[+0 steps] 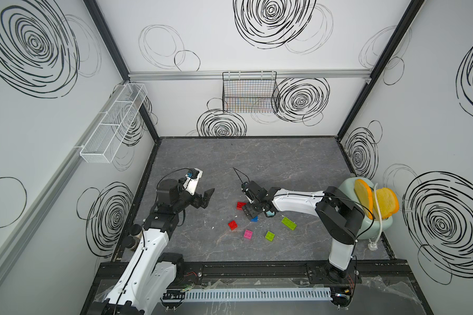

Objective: Assemble a giraffe with lego
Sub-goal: Adjust the lego brick at the center of the board.

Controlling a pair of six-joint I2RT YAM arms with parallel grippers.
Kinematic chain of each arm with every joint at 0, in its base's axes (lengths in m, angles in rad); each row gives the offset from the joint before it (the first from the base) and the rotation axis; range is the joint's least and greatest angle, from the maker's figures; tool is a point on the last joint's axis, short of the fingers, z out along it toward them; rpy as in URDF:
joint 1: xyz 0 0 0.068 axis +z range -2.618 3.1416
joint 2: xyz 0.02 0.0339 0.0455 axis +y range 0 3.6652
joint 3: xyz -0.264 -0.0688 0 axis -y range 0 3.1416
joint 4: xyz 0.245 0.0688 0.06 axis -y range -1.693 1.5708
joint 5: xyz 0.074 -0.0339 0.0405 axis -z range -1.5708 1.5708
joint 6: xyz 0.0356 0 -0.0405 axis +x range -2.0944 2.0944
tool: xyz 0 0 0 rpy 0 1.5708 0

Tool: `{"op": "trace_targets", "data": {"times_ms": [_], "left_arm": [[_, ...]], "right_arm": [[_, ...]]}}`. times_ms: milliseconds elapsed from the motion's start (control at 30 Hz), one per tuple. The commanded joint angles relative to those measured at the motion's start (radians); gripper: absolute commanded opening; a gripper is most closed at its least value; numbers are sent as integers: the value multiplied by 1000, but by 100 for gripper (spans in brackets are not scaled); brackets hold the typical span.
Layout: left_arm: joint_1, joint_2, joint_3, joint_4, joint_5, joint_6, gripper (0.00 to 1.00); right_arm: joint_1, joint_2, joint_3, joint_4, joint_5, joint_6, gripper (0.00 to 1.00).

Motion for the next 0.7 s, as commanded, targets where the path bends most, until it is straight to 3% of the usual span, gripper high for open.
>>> {"op": "trace_targets", "data": {"times_ms": [0, 300, 667], "left_arm": [[9, -15, -9, 53, 24, 15, 98], [7, -17, -9, 51, 35, 15, 98], [6, -15, -7, 54, 51, 10, 98]], "right_arm": [[-11, -38, -26, -28, 17, 7, 84], [-43, -190, -57, -83, -5, 30, 85], [-98, -400, -258, -118, -109, 356, 78]]}}
